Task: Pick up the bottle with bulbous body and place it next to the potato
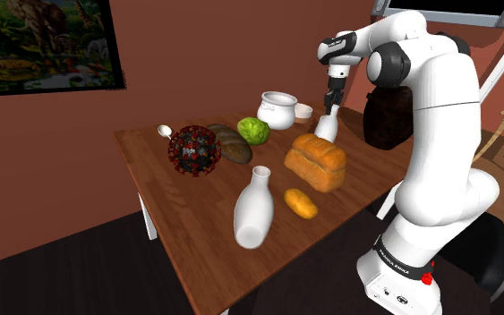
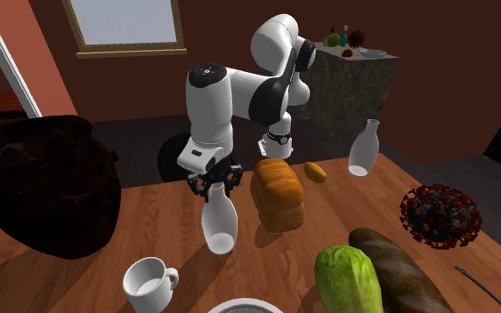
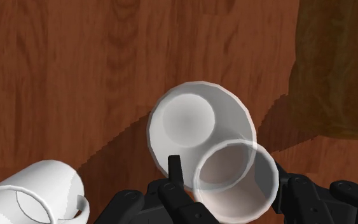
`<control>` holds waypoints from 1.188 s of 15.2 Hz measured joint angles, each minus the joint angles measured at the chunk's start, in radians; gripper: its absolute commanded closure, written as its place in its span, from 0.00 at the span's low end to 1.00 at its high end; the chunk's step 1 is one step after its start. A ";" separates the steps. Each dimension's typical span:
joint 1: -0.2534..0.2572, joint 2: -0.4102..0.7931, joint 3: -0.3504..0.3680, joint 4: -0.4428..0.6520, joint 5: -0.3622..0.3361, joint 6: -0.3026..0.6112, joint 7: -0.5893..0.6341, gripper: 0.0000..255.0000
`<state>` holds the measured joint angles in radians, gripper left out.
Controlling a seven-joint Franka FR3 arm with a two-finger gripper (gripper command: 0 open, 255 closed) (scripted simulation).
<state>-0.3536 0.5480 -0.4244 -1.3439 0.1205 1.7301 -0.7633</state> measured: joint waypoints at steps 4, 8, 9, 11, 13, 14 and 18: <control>0.000 0.000 0.000 0.001 0.000 0.000 0.000 1.00; 0.000 -0.001 0.000 0.006 -0.001 -0.007 0.000 1.00; 0.000 -0.002 -0.001 0.011 -0.001 -0.014 0.001 1.00; -0.003 -0.002 -0.001 0.034 -0.001 -0.035 0.000 1.00; -0.007 -0.004 -0.003 0.059 -0.003 -0.063 -0.003 1.00; -0.009 -0.004 -0.003 0.073 -0.003 -0.076 -0.003 1.00; -0.014 -0.005 -0.005 0.128 -0.004 -0.131 -0.002 1.00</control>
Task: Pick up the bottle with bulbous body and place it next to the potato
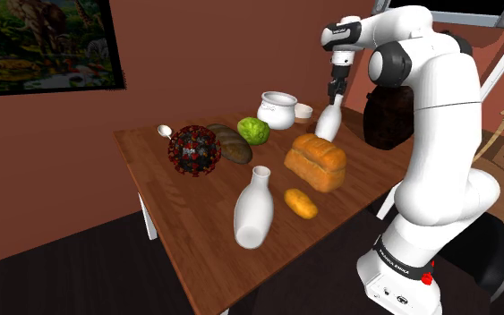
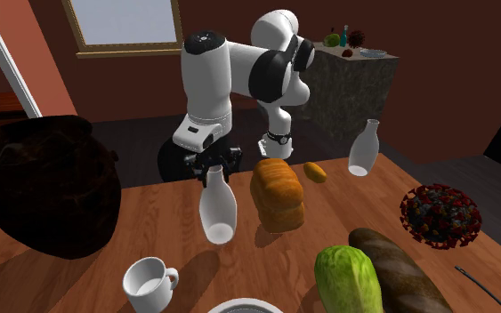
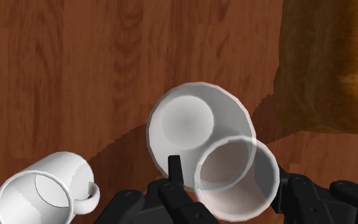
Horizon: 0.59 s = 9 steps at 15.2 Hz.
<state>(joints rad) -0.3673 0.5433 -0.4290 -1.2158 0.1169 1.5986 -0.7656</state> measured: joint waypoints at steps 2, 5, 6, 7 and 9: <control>-0.004 0.004 0.000 0.034 0.001 -0.029 0.000 1.00; -0.012 0.013 0.000 0.085 0.004 -0.072 -0.001 1.00; -0.016 0.014 -0.001 0.099 0.004 -0.085 -0.004 1.00; -0.021 0.018 -0.001 0.122 0.005 -0.102 -0.006 1.00; -0.029 0.032 0.000 0.172 0.009 -0.139 -0.005 1.00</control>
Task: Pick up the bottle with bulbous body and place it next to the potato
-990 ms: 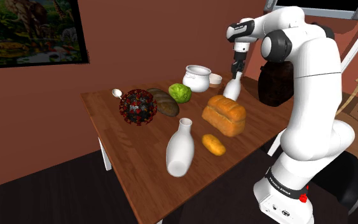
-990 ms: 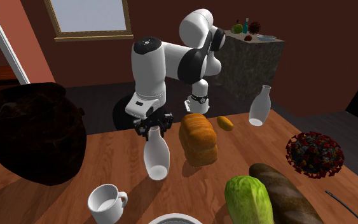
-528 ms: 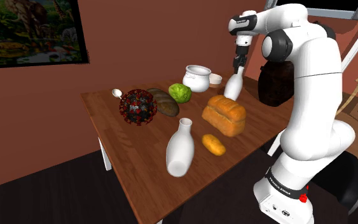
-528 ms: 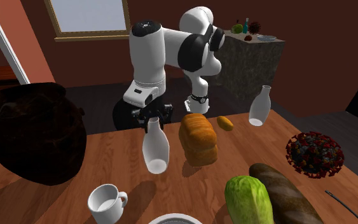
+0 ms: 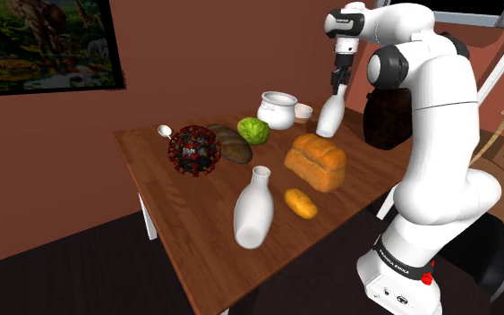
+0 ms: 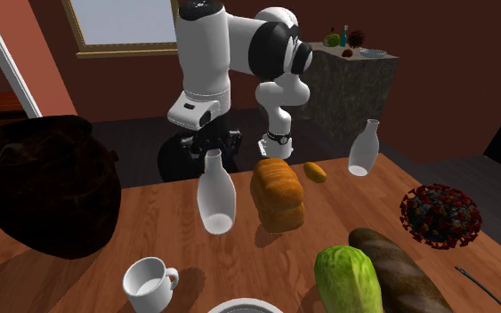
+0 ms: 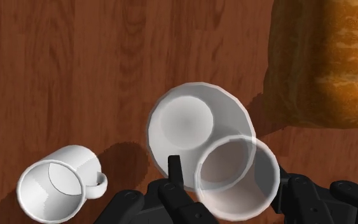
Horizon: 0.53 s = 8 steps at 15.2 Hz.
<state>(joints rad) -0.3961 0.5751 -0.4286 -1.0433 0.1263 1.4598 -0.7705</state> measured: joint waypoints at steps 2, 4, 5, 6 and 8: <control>-0.009 0.010 0.001 0.045 0.003 -0.034 -0.002 1.00; -0.021 0.028 0.002 0.105 0.009 -0.075 -0.003 1.00; -0.030 0.043 0.004 0.145 0.014 -0.100 -0.003 1.00; -0.038 0.056 0.005 0.182 0.018 -0.123 -0.003 1.00; -0.002 0.005 0.002 0.125 0.003 -0.119 0.017 1.00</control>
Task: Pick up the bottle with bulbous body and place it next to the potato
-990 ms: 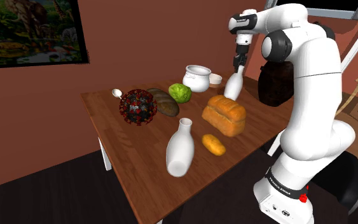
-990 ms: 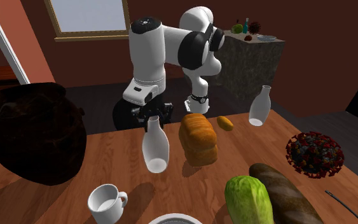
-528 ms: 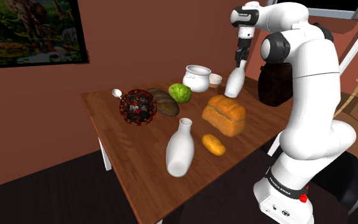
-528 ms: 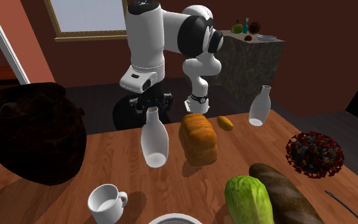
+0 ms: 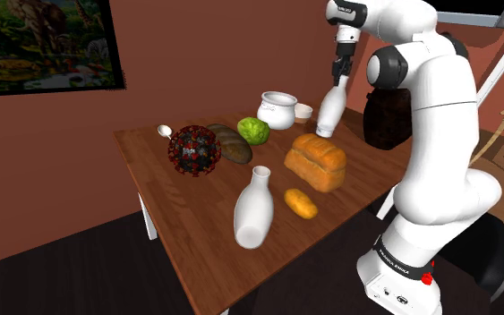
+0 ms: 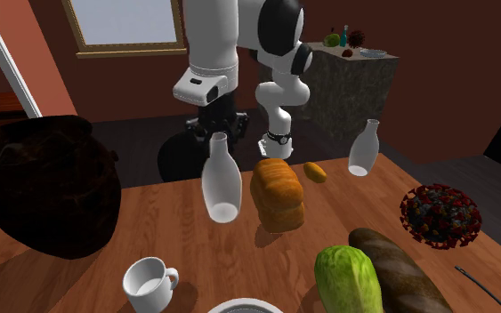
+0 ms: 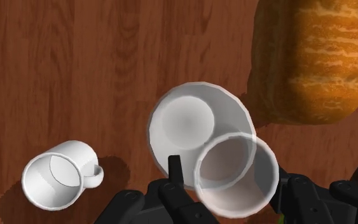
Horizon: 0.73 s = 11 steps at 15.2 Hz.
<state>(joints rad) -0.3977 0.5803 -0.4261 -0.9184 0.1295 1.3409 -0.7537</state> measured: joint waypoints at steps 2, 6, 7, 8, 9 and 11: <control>0.040 -0.062 -0.003 -0.066 -0.018 0.005 0.022 1.00; 0.121 -0.172 0.002 -0.165 -0.054 -0.005 0.086 1.00; 0.148 -0.214 0.004 -0.213 -0.068 0.001 0.105 1.00; 0.166 -0.235 0.008 -0.231 -0.075 -0.002 0.124 1.00; 0.186 -0.264 0.012 -0.260 -0.085 -0.002 0.142 1.00; 0.213 -0.290 0.022 -0.251 -0.093 -0.036 0.177 1.00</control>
<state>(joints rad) -0.1846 0.2905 -0.4045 -1.1689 0.0365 1.3045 -0.5768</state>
